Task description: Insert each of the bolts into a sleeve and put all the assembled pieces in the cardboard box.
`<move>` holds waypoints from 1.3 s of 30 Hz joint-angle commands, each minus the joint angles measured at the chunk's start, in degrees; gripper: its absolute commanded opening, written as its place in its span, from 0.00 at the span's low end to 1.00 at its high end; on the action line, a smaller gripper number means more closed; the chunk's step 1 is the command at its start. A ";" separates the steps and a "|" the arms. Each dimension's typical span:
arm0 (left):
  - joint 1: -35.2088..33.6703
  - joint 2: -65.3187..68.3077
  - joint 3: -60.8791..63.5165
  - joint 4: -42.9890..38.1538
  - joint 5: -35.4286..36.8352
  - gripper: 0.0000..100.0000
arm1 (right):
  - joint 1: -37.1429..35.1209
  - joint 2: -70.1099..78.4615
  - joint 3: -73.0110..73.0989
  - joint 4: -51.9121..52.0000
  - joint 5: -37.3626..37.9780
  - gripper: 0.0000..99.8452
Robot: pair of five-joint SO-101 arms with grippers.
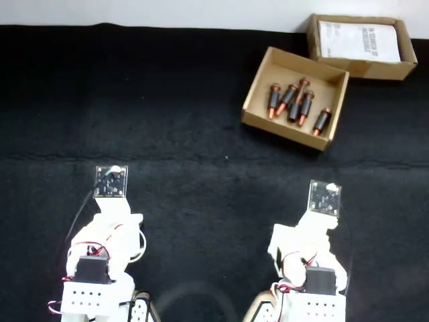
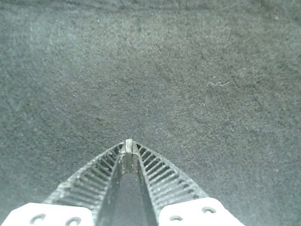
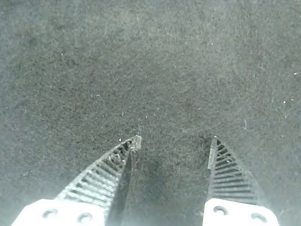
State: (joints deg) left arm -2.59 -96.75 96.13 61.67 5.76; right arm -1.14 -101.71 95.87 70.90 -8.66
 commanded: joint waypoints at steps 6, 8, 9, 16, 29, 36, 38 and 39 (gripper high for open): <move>-0.48 0.31 1.45 0.44 -0.18 0.03 | 0.31 0.92 4.79 -0.22 3.43 0.22; -0.48 0.31 1.45 0.44 -0.09 0.03 | 0.40 0.84 6.20 -0.92 3.96 0.22; -0.48 0.31 1.45 0.44 -0.09 0.03 | 0.40 0.92 6.29 -1.10 3.96 0.21; -0.57 -0.22 1.36 3.69 -0.09 0.03 | 0.22 1.10 6.29 -1.19 5.54 0.01; -0.66 -0.22 1.10 4.57 -0.09 0.03 | -0.84 0.66 6.46 -0.92 5.10 0.01; -0.57 -0.22 1.10 4.40 -0.26 0.03 | -0.84 0.66 6.46 -0.92 5.10 0.01; -0.57 -0.22 1.19 4.40 -0.26 0.03 | -0.84 0.66 6.46 -0.92 5.10 0.01; -0.57 -0.22 1.19 4.40 -0.26 0.03 | -0.84 0.66 6.46 -0.92 5.10 0.01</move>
State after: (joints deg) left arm -2.59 -96.84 96.13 65.98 5.76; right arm -1.49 -101.27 95.87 70.64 -4.00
